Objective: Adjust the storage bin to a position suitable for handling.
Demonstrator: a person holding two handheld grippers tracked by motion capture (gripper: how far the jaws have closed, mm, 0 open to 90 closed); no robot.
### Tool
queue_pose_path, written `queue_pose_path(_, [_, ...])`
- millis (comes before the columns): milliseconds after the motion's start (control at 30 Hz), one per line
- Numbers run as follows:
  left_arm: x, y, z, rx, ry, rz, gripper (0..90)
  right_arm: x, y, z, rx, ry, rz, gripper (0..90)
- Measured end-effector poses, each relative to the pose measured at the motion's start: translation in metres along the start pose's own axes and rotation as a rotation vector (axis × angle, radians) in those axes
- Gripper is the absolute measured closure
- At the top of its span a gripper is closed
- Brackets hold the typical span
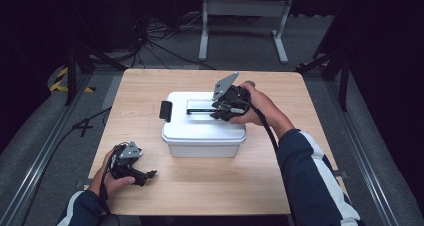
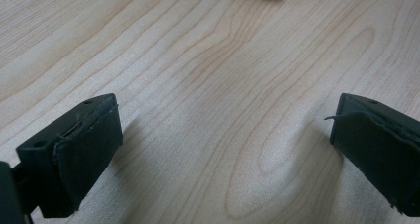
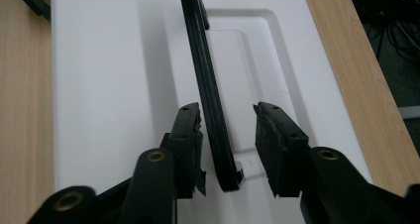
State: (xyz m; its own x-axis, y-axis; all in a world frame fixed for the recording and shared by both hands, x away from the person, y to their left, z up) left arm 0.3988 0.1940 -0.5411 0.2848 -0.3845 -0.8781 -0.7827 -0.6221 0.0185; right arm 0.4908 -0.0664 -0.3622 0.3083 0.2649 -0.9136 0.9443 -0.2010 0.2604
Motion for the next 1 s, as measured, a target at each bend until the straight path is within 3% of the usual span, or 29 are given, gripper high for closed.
queue_pose_path(133, [0.000, 0.000, 0.000, 0.000, 0.000, 0.000, 0.2, 0.003, 0.000, -0.002, -0.015, -0.017, 0.002, 72.0])
queue_pose_path(200, [0.000, 0.000, 0.000, 0.003, -0.002, 0.000, 0.2, 0.004, 0.001, -0.004, -0.028, -0.034, 0.030, 79.8])
queue_pose_path(433, [0.000, 0.000, 0.000, 0.004, -0.002, 0.001, 0.2, 0.007, -0.003, -0.009, -0.084, -0.067, 0.049, 82.1])
queue_pose_path(633, [0.000, 0.000, 0.000, 0.004, -0.001, 0.001, 0.2, 0.005, -0.003, -0.010, -0.103, -0.074, 0.071, 83.0])
queue_pose_path(1000, [0.000, 0.000, 0.000, 0.004, -0.001, 0.001, 0.2, 0.002, -0.005, -0.013, -0.113, -0.040, 0.073, 83.9])
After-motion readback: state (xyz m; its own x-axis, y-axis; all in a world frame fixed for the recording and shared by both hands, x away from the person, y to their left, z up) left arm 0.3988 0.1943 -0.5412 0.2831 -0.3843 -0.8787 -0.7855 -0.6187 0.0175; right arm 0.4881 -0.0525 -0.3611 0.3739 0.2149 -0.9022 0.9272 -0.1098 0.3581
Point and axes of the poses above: each handheld gripper's, and its own axes: x roughly forward along the jaws, z roughly out of its underside, y roughly to its right, the point moved 8 cm from there along x, roughly forward along the jaws, and after that the axes turned 15 degrees about -y, right-handed, at the moved point
